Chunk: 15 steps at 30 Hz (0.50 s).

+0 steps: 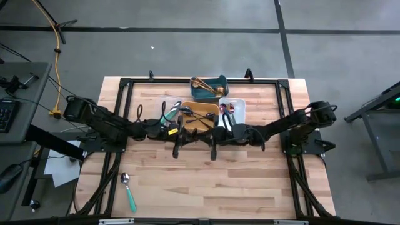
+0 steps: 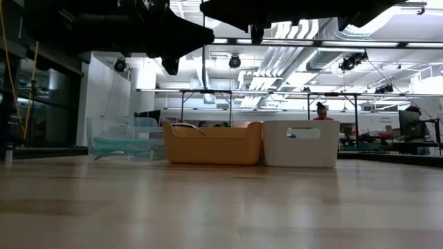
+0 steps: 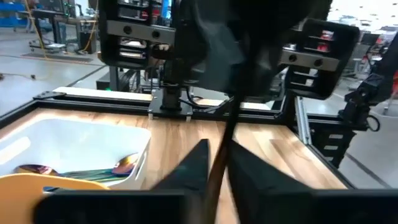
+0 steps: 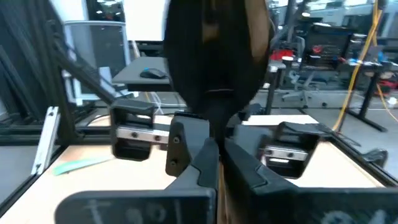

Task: Sort silverware by color (type)
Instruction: Put the silver spoon into the orange bin

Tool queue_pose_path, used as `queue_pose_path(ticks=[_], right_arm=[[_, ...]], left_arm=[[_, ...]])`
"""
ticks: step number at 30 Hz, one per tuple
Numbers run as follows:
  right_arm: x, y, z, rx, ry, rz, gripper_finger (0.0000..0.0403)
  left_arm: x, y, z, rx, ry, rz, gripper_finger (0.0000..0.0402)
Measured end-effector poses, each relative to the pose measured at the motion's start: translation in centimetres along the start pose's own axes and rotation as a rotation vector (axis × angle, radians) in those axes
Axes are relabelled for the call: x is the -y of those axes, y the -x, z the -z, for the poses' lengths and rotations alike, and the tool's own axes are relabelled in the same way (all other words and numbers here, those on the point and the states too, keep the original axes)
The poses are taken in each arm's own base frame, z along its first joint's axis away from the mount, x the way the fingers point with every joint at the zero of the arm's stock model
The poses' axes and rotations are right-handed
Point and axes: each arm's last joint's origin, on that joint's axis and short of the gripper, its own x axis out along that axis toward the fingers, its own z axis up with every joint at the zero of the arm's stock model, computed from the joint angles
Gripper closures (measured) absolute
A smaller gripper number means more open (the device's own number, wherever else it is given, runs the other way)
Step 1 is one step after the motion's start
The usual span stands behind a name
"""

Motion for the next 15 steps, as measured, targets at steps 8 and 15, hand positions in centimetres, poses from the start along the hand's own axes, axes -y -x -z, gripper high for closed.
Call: queue_pose_path(ticks=[8,15], right_arm=[[0.3,0.3,-0.1,-0.042,-0.021,0.090,0.0359],[1.2,3.5,-2.1,-0.231,-0.039,0.144,0.0277]], left_arm=[[-0.5,0.1,0.1,-0.021,0.012,-0.041,0.0390],[-1.5,2.4,-0.8,-0.091,-0.029,-0.215,0.0390]])
